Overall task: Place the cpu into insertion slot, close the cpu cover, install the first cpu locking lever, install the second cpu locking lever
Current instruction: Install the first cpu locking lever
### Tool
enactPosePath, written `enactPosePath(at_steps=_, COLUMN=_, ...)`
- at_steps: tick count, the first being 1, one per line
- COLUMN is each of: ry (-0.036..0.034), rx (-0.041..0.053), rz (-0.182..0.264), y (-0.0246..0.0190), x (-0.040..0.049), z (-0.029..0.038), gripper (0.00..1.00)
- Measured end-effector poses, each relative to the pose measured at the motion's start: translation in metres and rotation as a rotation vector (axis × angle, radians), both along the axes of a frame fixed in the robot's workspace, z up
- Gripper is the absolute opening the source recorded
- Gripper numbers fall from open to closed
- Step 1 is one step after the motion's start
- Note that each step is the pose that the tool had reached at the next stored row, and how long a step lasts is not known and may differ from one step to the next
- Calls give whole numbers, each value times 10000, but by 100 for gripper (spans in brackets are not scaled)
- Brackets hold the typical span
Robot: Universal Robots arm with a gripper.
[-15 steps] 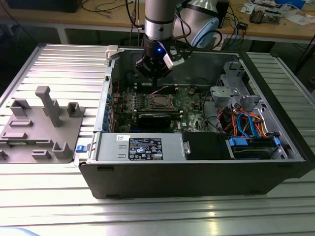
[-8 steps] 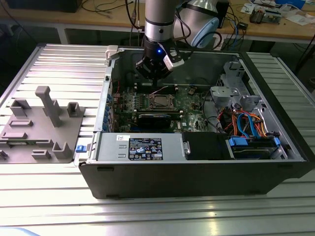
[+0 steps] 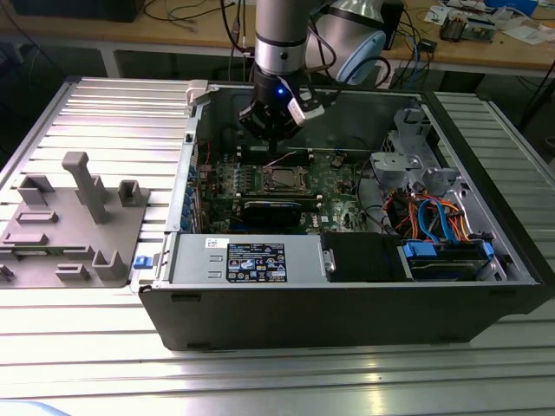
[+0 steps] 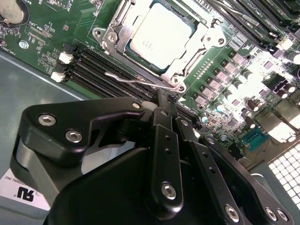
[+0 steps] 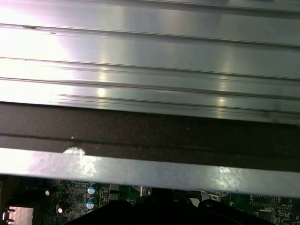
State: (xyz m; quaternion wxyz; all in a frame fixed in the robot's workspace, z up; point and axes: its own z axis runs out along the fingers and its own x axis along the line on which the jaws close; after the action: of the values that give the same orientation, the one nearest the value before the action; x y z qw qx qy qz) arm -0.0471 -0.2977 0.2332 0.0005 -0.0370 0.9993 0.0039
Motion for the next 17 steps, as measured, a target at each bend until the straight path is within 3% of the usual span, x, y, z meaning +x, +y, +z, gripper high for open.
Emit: enactPosePath(at_steps=17, ry=0, rx=73, rz=3, y=0, x=0, z=-38, gripper=11)
